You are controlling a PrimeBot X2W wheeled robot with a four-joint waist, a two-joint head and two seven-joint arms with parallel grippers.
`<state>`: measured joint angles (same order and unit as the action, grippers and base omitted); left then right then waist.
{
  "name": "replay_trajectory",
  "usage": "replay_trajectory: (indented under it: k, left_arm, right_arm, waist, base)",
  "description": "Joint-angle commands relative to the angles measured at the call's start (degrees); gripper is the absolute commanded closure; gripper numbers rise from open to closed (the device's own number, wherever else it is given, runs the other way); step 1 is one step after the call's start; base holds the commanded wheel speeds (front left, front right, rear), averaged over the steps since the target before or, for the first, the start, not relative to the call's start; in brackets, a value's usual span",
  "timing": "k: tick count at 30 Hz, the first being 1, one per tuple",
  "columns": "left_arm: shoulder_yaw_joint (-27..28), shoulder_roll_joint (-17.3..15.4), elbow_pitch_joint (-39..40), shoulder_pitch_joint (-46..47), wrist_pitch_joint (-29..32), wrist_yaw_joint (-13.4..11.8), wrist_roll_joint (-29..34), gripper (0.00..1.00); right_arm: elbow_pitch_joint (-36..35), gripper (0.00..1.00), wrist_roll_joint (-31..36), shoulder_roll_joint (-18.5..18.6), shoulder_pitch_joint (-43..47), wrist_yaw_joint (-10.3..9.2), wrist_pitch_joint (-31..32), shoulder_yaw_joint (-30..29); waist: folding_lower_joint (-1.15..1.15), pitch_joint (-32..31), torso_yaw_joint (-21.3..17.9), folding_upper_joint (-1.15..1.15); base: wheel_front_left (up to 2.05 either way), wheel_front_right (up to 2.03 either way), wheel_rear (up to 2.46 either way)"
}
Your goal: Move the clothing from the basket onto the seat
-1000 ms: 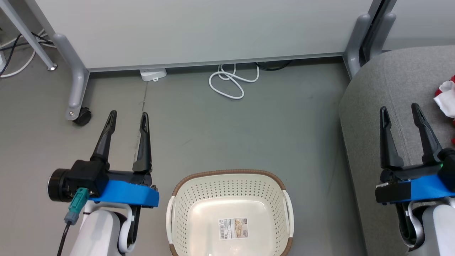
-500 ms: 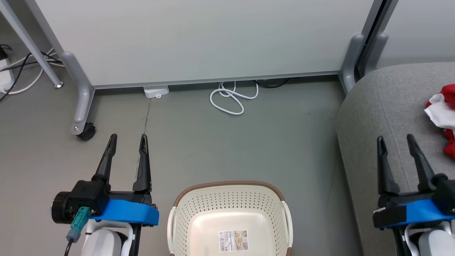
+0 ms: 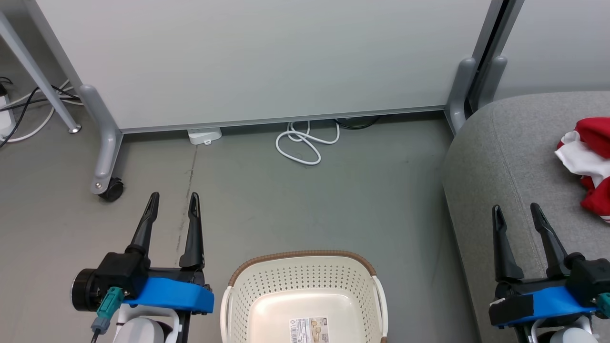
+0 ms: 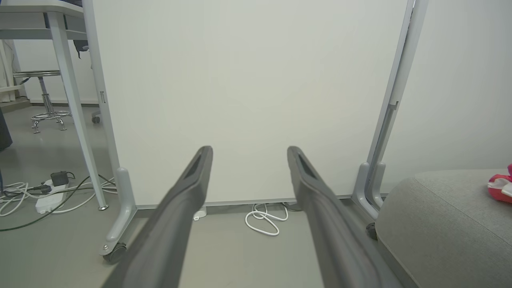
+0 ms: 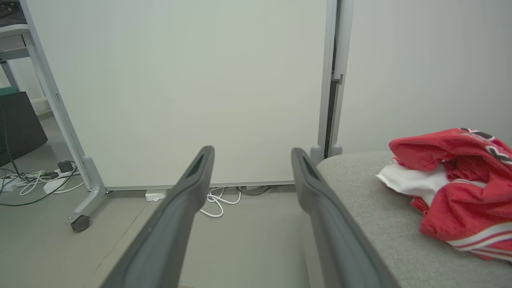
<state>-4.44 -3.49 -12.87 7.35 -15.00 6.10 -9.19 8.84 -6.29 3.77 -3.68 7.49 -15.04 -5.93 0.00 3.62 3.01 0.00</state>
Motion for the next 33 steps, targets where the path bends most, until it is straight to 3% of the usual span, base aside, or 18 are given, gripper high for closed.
replay_trajectory:
  k: [1,7,8,13,33]
  left_arm:
    - [0.39,-0.03,0.01,-0.29,-0.27,0.26,0.38,0.0]
    - [0.97,0.18,-0.39,-0.16,-0.27,0.28,1.39,0.0]
    - [1.04,0.22,-0.44,-0.13,-0.27,0.27,1.46,1.0]
    - [0.56,0.37,-2.74,-2.06,0.36,0.08,0.92,1.0]
    - [3.35,0.42,-2.3,-1.63,5.85,0.44,-20.66,1.0]
  right_arm:
    - [-0.25,0.0,-0.25,-0.26,0.78,0.01,-0.22,-0.05]
    - [0.03,0.0,-0.24,-0.45,0.86,0.01,-0.22,-0.24]
    - [0.08,1.0,-0.27,-0.48,0.83,0.01,-0.22,-0.24]
    - [2.68,1.0,-0.11,-0.58,0.73,-0.01,0.4,-0.08]
    - [3.26,1.0,-22.18,-0.64,-0.24,-0.01,5.91,-0.3]
  waist:
    - [0.0,-0.04,-0.14,0.0]
    - [0.0,-0.16,-0.3,0.0]
    - [0.0,-0.16,-0.31,0.0]
    - [0.0,-0.2,-0.35,0.0]
    - [0.0,-0.72,-0.78,0.0]
  base:
    - [0.0,0.0,0.0]
    - [0.0,0.0,0.0]
    - [0.0,0.0,0.0]
    - [0.0,0.0,0.0]
    - [0.0,0.0,0.0]
